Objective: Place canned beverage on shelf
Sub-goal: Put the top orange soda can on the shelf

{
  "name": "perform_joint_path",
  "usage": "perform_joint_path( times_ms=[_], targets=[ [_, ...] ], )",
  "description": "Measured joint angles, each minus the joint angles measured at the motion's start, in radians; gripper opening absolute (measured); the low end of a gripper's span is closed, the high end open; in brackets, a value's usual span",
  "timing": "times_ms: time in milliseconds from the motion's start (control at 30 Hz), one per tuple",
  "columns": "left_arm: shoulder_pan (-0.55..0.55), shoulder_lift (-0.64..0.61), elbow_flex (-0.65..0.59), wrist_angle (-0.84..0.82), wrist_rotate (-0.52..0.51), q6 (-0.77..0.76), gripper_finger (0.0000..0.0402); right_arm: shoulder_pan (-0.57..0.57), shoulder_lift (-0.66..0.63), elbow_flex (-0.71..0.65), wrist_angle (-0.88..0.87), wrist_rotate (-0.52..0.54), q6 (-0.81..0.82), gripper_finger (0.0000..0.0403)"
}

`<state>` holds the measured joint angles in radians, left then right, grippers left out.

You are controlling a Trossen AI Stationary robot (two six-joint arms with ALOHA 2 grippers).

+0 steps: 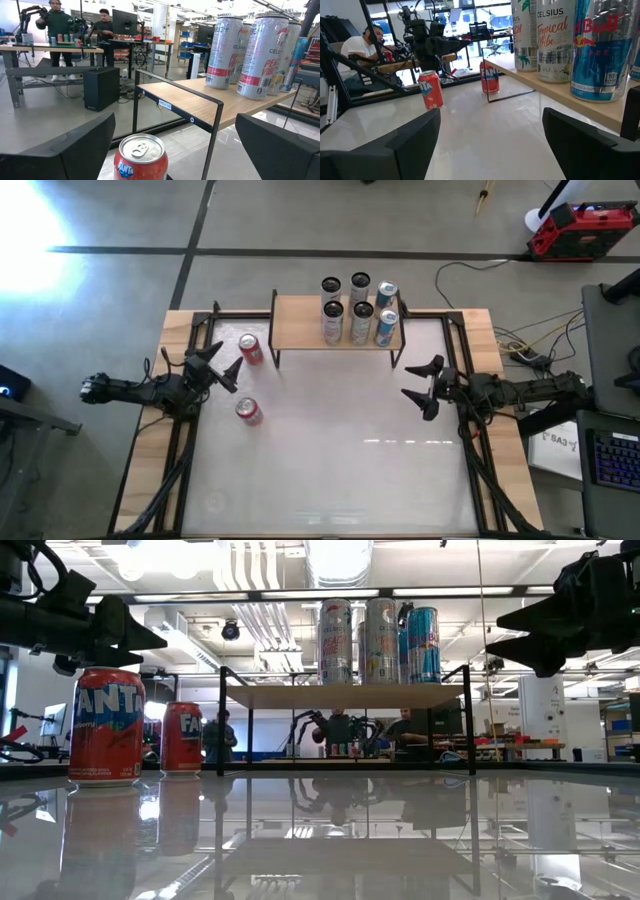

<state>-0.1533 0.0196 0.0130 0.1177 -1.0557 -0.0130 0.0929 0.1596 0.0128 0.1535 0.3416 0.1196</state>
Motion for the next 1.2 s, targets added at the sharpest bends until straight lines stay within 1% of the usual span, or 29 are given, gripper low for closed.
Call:
perform_joint_path(
  times_ms=[900, 933, 1067, 1200],
  targets=[
    [0.0, 0.0, 0.0, 0.0, 0.0, 0.0, 0.0398, 0.0, 0.0, 0.0, 0.0, 0.0, 0.0, 0.0334],
    [0.0, 0.0, 0.0, -0.007, -0.001, 0.013, 0.0398, 0.0, 0.0, 0.0, 0.0, 0.0, 0.0, 0.0334],
    [0.0, 0.002, 0.0, -0.062, -0.005, 0.15, 0.0398, 0.0, 0.0, -0.001, 0.0, 0.0, 0.0, 0.0334],
    [0.0, 0.002, 0.0, -0.069, -0.006, 0.161, 0.0398, 0.0, 0.0, -0.001, 0.0, 0.0, 0.0, 0.0334]
  ],
)
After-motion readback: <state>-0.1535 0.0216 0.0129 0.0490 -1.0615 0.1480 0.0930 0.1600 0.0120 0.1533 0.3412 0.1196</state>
